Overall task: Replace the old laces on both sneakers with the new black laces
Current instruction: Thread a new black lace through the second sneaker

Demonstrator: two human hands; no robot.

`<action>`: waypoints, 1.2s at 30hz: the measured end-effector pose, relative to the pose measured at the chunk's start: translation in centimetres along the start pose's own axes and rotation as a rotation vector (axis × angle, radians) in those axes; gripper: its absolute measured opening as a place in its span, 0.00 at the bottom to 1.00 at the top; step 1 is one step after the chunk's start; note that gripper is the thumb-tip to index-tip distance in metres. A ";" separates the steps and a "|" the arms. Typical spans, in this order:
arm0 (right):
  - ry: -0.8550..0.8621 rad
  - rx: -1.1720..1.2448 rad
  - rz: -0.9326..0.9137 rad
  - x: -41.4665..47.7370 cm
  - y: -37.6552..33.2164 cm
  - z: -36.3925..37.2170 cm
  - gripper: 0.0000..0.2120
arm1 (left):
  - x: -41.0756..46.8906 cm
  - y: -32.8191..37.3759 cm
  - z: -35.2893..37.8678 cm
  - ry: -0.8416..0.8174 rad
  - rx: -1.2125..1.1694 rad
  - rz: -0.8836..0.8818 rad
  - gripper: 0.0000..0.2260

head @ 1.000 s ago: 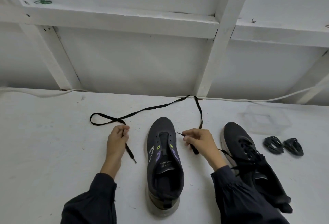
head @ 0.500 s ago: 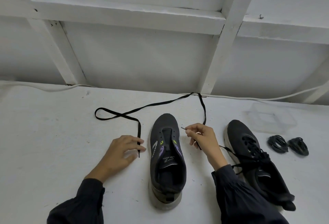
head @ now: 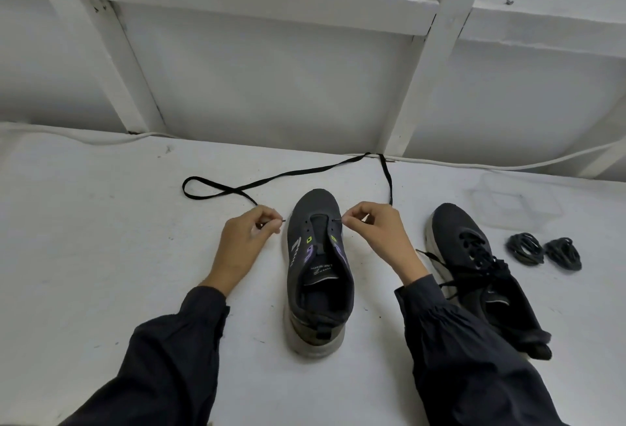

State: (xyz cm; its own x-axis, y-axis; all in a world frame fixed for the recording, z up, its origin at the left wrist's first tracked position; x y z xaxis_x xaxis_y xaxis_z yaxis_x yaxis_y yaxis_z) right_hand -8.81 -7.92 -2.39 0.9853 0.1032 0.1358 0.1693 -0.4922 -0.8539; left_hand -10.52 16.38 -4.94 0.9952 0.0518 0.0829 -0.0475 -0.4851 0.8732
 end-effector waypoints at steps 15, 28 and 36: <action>-0.216 -0.359 -0.035 2.1 -1.5 0.5 0.04 | 2.2 4.9 4.8 -0.206 0.223 -0.086 0.03; -0.152 0.204 0.176 1.6 -0.8 0.6 0.07 | 1.8 4.5 5.8 -0.110 0.230 -0.074 0.04; -0.249 0.182 0.258 2.3 -1.6 1.0 0.09 | 1.7 4.9 5.4 -0.208 0.249 0.017 0.05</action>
State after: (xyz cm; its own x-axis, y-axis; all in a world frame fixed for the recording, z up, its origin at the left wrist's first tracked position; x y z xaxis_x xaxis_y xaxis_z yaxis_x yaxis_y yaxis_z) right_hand -6.88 -6.04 -1.16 0.9558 0.2141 -0.2014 -0.1113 -0.3707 -0.9221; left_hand -8.60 9.41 -3.08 0.9918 -0.1248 -0.0259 -0.0671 -0.6841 0.7263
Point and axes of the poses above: each hand's wrist, its own x-axis towards the middle knuckle, its own z-axis out of the palm, y = z × x, the point moved 2 cm from there along x, towards the middle knuckle, and after that the axes turned 8 degrees about -z, right-handed, at the moved point
